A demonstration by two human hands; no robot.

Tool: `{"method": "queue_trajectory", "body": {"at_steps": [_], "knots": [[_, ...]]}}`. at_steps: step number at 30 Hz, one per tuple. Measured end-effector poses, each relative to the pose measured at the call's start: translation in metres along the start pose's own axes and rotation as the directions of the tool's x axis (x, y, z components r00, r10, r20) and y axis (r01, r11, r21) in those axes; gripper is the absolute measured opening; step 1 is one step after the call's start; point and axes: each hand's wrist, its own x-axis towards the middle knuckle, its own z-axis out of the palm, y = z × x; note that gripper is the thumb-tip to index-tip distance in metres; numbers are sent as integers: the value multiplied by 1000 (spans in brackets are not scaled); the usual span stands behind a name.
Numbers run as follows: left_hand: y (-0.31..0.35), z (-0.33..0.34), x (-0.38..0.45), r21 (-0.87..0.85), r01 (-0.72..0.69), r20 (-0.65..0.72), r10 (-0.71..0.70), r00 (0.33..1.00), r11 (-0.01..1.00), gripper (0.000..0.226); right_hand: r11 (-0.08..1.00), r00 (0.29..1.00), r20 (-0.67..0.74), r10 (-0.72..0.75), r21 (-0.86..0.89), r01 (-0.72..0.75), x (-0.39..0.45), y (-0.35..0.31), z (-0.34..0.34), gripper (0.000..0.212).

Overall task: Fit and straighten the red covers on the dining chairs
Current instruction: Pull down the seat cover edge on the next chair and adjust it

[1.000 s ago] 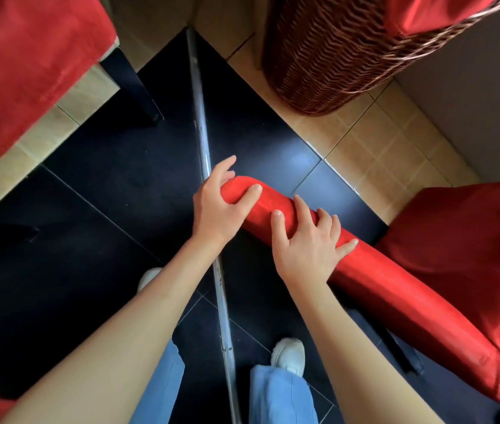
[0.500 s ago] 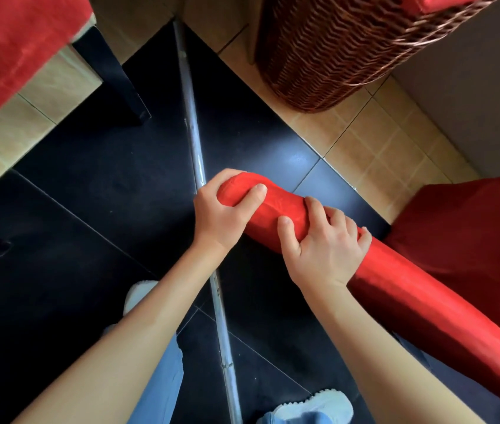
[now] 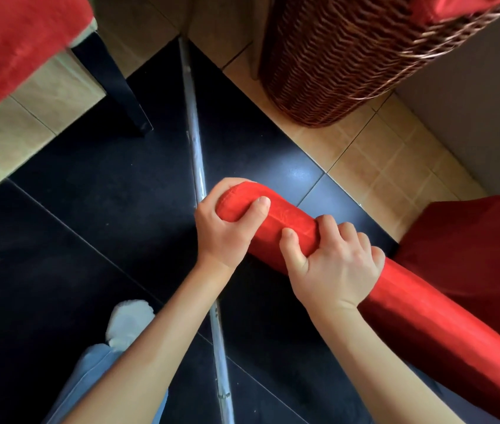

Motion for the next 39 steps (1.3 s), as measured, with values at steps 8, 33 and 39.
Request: {"method": "queue_trajectory", "body": {"at_steps": [8,33,39], "knots": [[-6,5,6,47,-134,-62,137,989,990,9,999,998,-62,11,42,-8,1,0,5,58],[66,38,-52,226,-297,-120,329,936,928,17,980,988,-152,3,197,27,-8,44,-75,61],[119,61,-75,267,-323,-124,365,923,908,24,975,991,-136,20,222,11,-1,65,-128,66]]}}
